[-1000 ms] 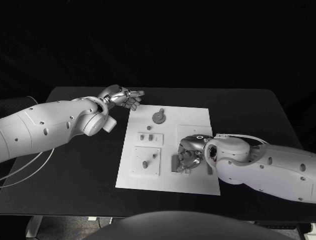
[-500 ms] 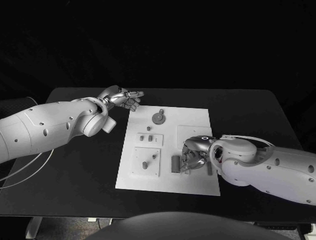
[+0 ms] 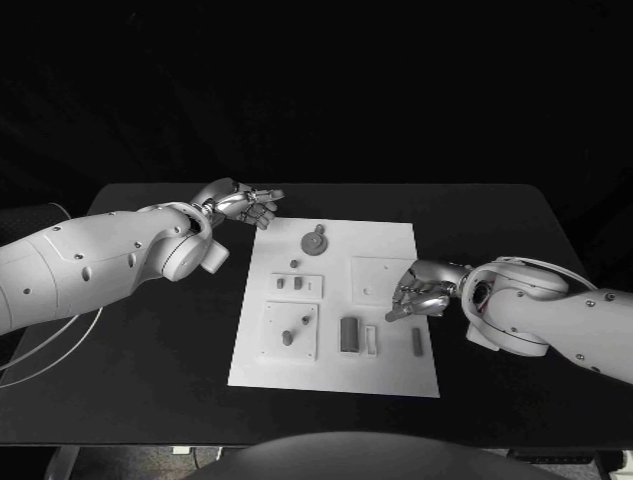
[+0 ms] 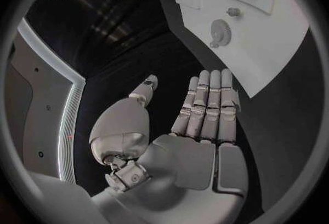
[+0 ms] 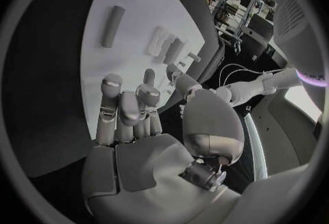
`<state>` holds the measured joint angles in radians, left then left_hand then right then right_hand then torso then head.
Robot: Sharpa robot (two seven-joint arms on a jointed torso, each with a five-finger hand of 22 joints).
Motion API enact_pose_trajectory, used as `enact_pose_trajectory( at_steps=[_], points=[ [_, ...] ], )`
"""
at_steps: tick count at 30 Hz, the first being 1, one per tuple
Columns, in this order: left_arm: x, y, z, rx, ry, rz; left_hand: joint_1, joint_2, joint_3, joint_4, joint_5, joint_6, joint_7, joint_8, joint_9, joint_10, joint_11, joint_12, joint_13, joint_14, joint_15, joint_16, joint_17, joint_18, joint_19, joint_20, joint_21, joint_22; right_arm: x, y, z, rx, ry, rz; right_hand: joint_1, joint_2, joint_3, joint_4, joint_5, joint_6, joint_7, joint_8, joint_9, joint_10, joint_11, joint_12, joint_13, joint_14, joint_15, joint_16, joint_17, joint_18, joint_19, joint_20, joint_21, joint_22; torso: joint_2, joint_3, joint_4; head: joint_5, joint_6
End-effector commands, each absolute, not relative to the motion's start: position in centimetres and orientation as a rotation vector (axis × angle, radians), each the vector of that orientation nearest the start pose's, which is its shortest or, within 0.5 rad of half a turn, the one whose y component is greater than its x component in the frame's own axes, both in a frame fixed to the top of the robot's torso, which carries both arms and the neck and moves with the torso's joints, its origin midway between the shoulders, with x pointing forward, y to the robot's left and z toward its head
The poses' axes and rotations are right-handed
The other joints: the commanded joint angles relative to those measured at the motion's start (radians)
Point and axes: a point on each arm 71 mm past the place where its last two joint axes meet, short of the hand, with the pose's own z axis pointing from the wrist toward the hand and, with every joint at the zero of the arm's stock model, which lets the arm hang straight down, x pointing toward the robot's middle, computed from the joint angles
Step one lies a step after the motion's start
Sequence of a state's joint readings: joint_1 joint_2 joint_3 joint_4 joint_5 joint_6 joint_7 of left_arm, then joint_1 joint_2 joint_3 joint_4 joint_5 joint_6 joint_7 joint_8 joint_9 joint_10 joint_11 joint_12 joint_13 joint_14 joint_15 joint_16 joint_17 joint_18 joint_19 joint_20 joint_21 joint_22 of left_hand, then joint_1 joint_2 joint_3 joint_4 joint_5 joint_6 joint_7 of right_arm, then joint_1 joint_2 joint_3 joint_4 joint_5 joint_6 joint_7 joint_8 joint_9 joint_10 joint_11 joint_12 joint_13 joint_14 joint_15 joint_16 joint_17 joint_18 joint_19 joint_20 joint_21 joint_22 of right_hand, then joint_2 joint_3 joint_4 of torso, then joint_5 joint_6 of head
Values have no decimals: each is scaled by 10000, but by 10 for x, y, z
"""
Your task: Assemble the parts on the task board
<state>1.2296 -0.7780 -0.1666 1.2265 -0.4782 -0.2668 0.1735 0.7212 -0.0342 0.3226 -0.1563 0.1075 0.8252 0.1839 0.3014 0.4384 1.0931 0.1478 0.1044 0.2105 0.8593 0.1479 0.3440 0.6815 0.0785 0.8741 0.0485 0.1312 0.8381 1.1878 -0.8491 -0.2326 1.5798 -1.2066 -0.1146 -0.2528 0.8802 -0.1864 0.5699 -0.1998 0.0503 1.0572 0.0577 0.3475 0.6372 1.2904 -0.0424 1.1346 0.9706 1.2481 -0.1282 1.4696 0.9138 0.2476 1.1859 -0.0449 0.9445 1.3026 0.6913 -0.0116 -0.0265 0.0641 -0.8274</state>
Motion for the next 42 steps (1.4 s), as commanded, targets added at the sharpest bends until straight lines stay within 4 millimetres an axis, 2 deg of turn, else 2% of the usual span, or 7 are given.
enact_pose_trajectory(
  at_steps=[1, 3, 7, 14, 26, 35, 42],
  points=[
    [525, 263, -230, -7268, 17401, -10263, 32, 35, 0, -35, 46, -13, 5, -13, 12, -29, -14, -38, 17, -21, -11, -39, 20, 123, -11, -15, -25, 18, 432, -212, -278, 1069, 23004, 5835, -208, -5, -23, 157, -8, -252, 157, -82, 21, -22, 48, -27, 17, -113, -2, -53, -63, 142, -79, -1, -68, 17, 5, 0, 4, -57, 42],
    [525, 262, -230, -7264, 17402, -10271, 24, 37, 0, -36, 45, -14, 5, -13, 12, -13, -22, -30, 24, -5, -17, -33, 26, 126, 1, -19, -19, 23, 430, -223, -281, 1305, 23628, 5244, -414, 199, -41, 378, -5, -256, 159, -96, 35, -40, 51, -34, 25, -132, 4, -57, -67, 142, -98, 15, -78, 17, 7, 6, 3, -72, 32],
    [524, 262, -230, -7266, 17422, -10285, 3, 42, -3, -30, 45, -12, 6, -12, 13, 10, -34, -18, 35, 18, -26, -24, 35, 130, 22, -26, -10, 32, 425, -237, -283, 1601, 24147, 4503, -511, 453, -106, 414, 3, -242, 149, -112, 58, -65, 41, -48, 33, -192, 17, -74, -125, 142, -162, 24, -86, 38, 8, 7, 0, -111, 31],
    [524, 260, -230, -7250, 17439, -10324, -12, 44, -4, -29, 46, -6, 3, -9, 14, 32, -45, -6, 46, 39, -36, -15, 44, 134, 41, -34, -1, 40, 419, -249, -285, 1729, 24728, 3470, -818, 677, -261, 516, 7, -150, 119, -137, 74, -65, 11, -63, 43, -175, 57, -53, -53, 142, -228, 51, -81, 74, 6, 8, -6, -185, 21],
    [523, 259, -230, -7236, 17472, -10363, -25, 45, -5, -27, 46, -1, 1, -6, 15, 40, -49, -2, 52, 49, -40, -13, 49, 135, 50, -38, 3, 45, 419, -247, -294, 1348, 24775, 2766, -1113, 624, -312, 649, 9, 14, 60, -171, 19, -32, -49, -65, 53, -98, 99, -3, 75, 142, -226, 43, -49, 106, 9, -6, 16, -275, -40],
    [523, 259, -230, -7233, 17484, -10370, -36, 48, -5, -23, 46, 1, -1, -4, 16, 41, -51, -2, 55, 51, -42, -13, 52, 134, 53, -40, 3, 48, 416, -233, -301, 1223, 24755, 3109, -1258, 545, -288, 756, 9, 74, 45, -214, -34, -13, -64, -65, 61, -59, 113, 17, 131, 142, -216, 29, -37, 115, 8, -12, 19, -245, -71],
    [523, 259, -230, -7230, 17465, -10370, -42, 49, -5, -22, 46, 2, -1, -4, 16, 39, -51, -3, 56, 50, -42, -16, 53, 133, 52, -41, 2, 49, 416, -226, -305, 986, 24855, 3152, -1258, 507, -260, 764, 10, 93, 39, -225, -49, -5, -71, -63, 65, -46, 115, 24, 145, 142, -209, 19, -31, 117, 5, -12, 17, -216, -48]
  ],
)
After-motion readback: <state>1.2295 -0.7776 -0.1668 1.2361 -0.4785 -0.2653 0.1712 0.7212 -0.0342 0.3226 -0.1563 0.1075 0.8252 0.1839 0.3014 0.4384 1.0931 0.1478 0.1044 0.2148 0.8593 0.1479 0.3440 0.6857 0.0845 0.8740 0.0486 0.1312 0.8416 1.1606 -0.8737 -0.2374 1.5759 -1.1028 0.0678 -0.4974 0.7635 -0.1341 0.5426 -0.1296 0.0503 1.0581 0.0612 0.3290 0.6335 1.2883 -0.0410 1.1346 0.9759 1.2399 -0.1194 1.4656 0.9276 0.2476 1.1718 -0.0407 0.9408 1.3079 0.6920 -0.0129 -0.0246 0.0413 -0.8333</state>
